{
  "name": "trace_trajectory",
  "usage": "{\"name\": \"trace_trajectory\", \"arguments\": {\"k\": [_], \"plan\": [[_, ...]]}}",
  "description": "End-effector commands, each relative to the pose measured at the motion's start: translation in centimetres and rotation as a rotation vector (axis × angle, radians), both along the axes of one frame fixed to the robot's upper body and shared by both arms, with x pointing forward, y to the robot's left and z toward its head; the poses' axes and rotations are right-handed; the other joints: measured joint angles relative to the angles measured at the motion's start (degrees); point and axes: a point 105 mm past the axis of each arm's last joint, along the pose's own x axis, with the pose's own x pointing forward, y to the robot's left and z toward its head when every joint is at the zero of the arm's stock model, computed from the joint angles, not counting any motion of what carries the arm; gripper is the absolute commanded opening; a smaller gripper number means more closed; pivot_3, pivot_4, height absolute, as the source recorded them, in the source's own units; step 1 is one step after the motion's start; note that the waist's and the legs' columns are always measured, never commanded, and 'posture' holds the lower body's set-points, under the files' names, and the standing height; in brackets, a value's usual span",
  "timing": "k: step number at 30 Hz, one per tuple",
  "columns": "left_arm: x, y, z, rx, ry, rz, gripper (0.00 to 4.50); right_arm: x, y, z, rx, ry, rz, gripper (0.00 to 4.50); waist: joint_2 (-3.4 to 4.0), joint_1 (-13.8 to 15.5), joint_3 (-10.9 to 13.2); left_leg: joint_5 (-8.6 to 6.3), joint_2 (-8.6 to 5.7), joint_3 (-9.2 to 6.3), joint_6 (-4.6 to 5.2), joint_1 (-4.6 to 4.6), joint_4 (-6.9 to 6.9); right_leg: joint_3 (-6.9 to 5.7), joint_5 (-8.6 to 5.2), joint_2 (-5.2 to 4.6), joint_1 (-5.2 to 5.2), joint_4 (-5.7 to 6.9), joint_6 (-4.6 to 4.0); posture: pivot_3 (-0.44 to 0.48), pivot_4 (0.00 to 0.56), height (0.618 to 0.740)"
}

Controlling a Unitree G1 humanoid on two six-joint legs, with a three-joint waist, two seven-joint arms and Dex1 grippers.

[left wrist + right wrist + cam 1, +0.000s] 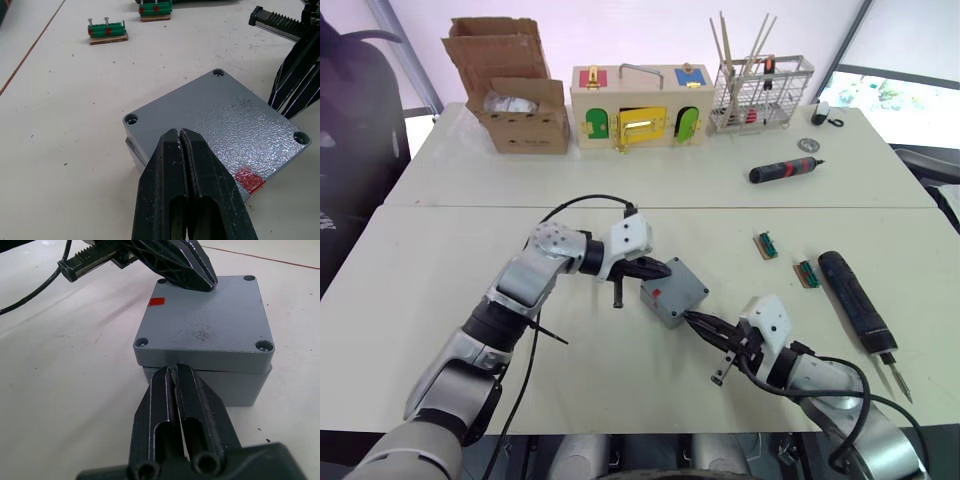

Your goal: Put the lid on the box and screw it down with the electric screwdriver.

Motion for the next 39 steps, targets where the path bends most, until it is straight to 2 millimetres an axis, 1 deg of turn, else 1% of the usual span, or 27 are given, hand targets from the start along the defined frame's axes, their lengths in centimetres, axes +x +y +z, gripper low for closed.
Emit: {"name": "trace_trajectory", "arguments": {"k": [1, 9, 13, 17, 21, 25, 28, 30, 31, 33, 36, 39], "plan": [[-0.2, 0.9, -2.7, 0.091, 0.074, 0.035, 0.0, 0.2, 0.1, 1.0, 0.013, -0.049, -0.002, 0.1, 0.02, 0.0, 0.01, 0.0, 0.0, 0.0, 0.0, 0.0, 0.0, 0.0, 0.0, 0.0, 0.0, 0.0, 0.0, 0.0, 0.15, 0.694], [-1.0, 0.7, -2.7, 0.082, 0.105, -0.001, 0.0, 0.5, -0.7, 1.0, 0.003, -0.058, -0.028, 0.1, 0.05, -0.03, 0.04, -0.01, 0.0, 0.0, -0.01, 0.0, -0.04, 0.0, 0.0, 0.0, -0.01, -0.03, 0.0, 0.0, 0.15, 0.694], [-1.2, 0.5, -2.5, 0.071, 0.107, -0.003, 0.0, 0.8, -0.8, 1.2, 0.009, -0.069, -0.039, 0.1, 0.07, -0.03, 0.06, -0.01, 0.0, 0.0, -0.02, 0.0, -0.07, 0.0, 0.0, 0.0, -0.01, -0.06, 0.0, 0.0, 0.15, 0.694], [-1.0, 0.2, -1.9, 0.037, 0.109, 0.004, 0.0, 0.8, -0.8, 1.2, 0.007, -0.068, -0.04, 0.1, 0.14, -0.01, 0.11, -0.01, 0.0, 0.0, -0.02, 0.0, -0.08, 0.0, 0.0, 0.0, -0.02, -0.06, 0.0, 0.0, 0.15, 0.694], [-0.7, -0.2, -0.4, -0.042, 0.123, 0.01, 0.0, 0.7, -0.9, 1.1, 0.002, -0.064, -0.037, 0.1, 0.17, 0.01, 0.17, -0.01, 0.0, 0.0, -0.02, -0.02, -0.09, 0.0, 0.0, 0.0, -0.03, -0.08, 0.0, 0.0, 0.15, 0.694], [-0.9, -0.6, 1.3, -0.122, 0.127, -0.021, 0.0, 0.7, -0.8, 1.1, -0.001, -0.06, -0.035, 0.1, 0.24, -0.03, 0.38, -0.01, 0.0, 0.0, -0.01, -0.1, -0.09, 0.0, 0.0, 0.0, -0.09, -0.08, 0.0, 0.0, 0.15, 0.694], [-1.2, -0.7, 2.3, -0.158, 0.141, -0.044, 0.0, 0.7, -0.8, 0.8, -0.011, -0.051, -0.032, 0.1, 0.29, -0.03, 0.57, 0.0, 0.0, 0.0, -0.02, -0.25, -0.09, -0.01, 0.01, 0.0, -0.16, -0.07, 0.01, 0.0, 0.15, 0.694], [-1.3, -0.7, 2.7, -0.171, 0.144, -0.049, 0.0, 0.6, -0.9, 0.7, -0.015, -0.047, -0.031, 0.1, 0.3, -0.03, 0.58, 0.09, -0.01, 0.0, -0.17, -0.52, -0.08, -0.01, 0.02, 0.01, -0.29, -0.02, 0.02, 0.0, 0.15, 0.694], [-1.1, -0.7, 3.1, -0.188, 0.143, -0.042, 0.0, 0.5, -1.0, 0.6, -0.019, -0.046, -0.031, 0.1, 0.3, -0.03, 0.58, 0.27, -0.02, 0.0, -0.46, -0.67, -0.08, -0.01, 0.08, 0.02, -0.44, 0.0, 0.11, 0.0, 0.15, 0.694], [-0.6, -0.6, 4.0, -0.238, 0.155, -0.015, 0.0, 0.5, -1.0, 0.6, -0.023, -0.044, -0.03, 0.1, 0.27, 0.0, 0.62, 0.33, -0.04, 0.01, -0.53, -1.0, -0.03, -0.01, 0.13, 0.02, -0.83, 0.12, 0.18, 0.0, 0.15, 0.694], [0.8, 0.0, 5.2, -0.289, 0.152, 0.05, 0.0, 0.4, -1.1, 0.5, -0.033, -0.043, -0.028, 0.1, 0.2, 0.11, 0.68, 0.4, -0.04, 0.0, -0.63, -1.06, -0.02, -0.04, 0.15, 0.03, -0.93, 0.23, 0.2, 0.0, 0.15, 0.694], [2.2, 1.0, 4.9, -0.271, 0.117, 0.114, 0.0, 0.4, -1.2, 0.4, -0.035, -0.04, -0.03, 0.1, 0.2, -0.02, 0.67, 0.4, -0.05, 0.01, -0.63, -1.05, -0.02, -0.04, 0.14, 0.04, -0.93, 0.23, 0.2, 0.0, 0.15, 0.694]]}}
